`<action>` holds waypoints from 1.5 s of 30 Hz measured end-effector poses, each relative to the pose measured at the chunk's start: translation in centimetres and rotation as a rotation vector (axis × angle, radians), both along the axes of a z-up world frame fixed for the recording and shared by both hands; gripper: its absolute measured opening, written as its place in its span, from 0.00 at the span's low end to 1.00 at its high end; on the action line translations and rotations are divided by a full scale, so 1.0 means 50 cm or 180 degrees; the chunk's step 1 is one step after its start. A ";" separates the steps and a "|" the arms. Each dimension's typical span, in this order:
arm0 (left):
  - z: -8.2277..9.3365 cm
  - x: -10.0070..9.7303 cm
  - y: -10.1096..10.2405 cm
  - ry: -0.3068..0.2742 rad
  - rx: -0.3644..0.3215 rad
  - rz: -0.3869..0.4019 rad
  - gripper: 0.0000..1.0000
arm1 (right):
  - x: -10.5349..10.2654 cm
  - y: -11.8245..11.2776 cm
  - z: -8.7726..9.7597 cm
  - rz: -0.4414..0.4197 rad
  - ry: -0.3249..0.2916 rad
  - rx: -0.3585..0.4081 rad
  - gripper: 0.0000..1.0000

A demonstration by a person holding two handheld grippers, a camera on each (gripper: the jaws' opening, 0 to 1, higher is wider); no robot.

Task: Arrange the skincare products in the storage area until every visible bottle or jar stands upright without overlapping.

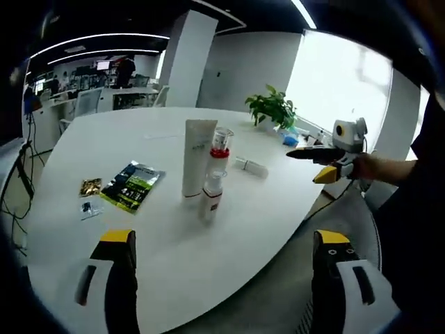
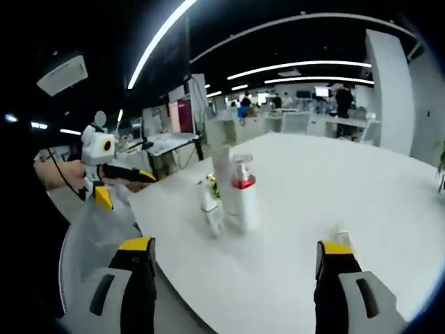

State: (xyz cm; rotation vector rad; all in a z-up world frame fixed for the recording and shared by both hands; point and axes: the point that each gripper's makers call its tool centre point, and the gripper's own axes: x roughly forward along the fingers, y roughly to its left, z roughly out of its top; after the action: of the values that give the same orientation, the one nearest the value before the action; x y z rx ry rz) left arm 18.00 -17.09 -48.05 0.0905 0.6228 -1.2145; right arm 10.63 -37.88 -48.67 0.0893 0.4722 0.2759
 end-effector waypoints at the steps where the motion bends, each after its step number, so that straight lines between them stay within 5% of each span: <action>1: -0.003 0.003 0.002 -0.0014 0.0022 -0.0007 0.99 | -0.005 0.001 -0.008 0.0002 0.0017 -0.0034 0.99; 10: -0.003 0.003 -0.006 -0.0159 0.0076 -0.0053 0.99 | -0.015 0.019 -0.016 -0.0061 0.0056 0.0060 0.98; 16: -0.004 0.007 -0.003 -0.0090 0.0047 -0.0017 0.99 | -0.011 0.013 -0.021 -0.0074 0.0104 0.0031 0.97; 35: -0.012 0.019 -0.012 0.0105 0.0001 0.0116 0.97 | -0.003 -0.135 -0.071 -0.0441 0.0722 -0.0383 0.71; 45: -0.021 0.042 -0.020 0.0130 0.0026 0.0192 0.96 | 0.026 -0.208 -0.109 -0.0446 0.0969 -0.0531 0.68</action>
State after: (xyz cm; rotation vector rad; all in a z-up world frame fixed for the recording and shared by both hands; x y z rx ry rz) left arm 20.11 -18.07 -49.12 0.0537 0.6618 -1.1579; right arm 11.93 -48.26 -54.13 0.0007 0.7859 0.0838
